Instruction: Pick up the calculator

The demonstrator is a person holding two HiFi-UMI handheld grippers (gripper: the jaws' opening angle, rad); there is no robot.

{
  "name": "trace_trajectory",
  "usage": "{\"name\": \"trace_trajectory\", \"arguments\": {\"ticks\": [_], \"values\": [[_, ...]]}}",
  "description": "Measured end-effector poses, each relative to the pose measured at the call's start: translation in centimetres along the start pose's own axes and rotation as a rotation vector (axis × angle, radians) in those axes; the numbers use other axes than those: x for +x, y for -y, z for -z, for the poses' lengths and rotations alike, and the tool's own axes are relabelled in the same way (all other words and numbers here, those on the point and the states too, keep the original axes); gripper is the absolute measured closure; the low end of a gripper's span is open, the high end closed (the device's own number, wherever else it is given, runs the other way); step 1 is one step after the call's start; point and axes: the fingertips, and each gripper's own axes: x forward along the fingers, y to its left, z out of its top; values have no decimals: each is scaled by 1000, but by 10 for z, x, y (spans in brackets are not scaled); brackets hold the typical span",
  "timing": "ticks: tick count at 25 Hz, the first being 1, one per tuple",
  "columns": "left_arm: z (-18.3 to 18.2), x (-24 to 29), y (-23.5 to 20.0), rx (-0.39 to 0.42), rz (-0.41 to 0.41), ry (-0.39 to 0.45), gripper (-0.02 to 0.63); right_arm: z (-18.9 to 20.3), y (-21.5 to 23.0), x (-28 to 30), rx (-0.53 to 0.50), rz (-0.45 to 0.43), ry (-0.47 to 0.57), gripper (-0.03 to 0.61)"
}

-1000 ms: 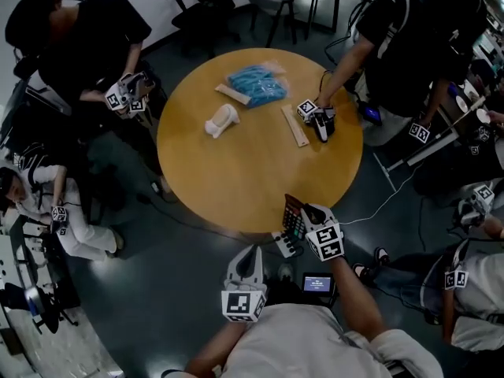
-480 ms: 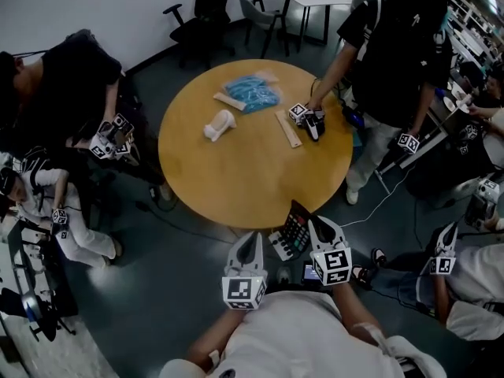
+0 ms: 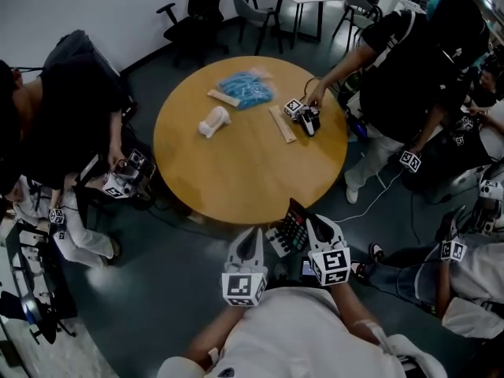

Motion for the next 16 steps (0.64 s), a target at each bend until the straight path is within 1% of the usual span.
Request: {"name": "trace_trajectory", "arguments": {"ticks": [5, 11, 16], "values": [[-11, -5, 0, -4, -8, 9, 607, -10, -1, -5, -8, 5, 1, 523], [4, -6, 6, -1, -17, 13, 607, 2, 1, -9, -12, -1, 20, 523], [4, -9, 9, -6, -23, 12, 607, 1, 1, -14, -16, -4, 25, 523]]}}
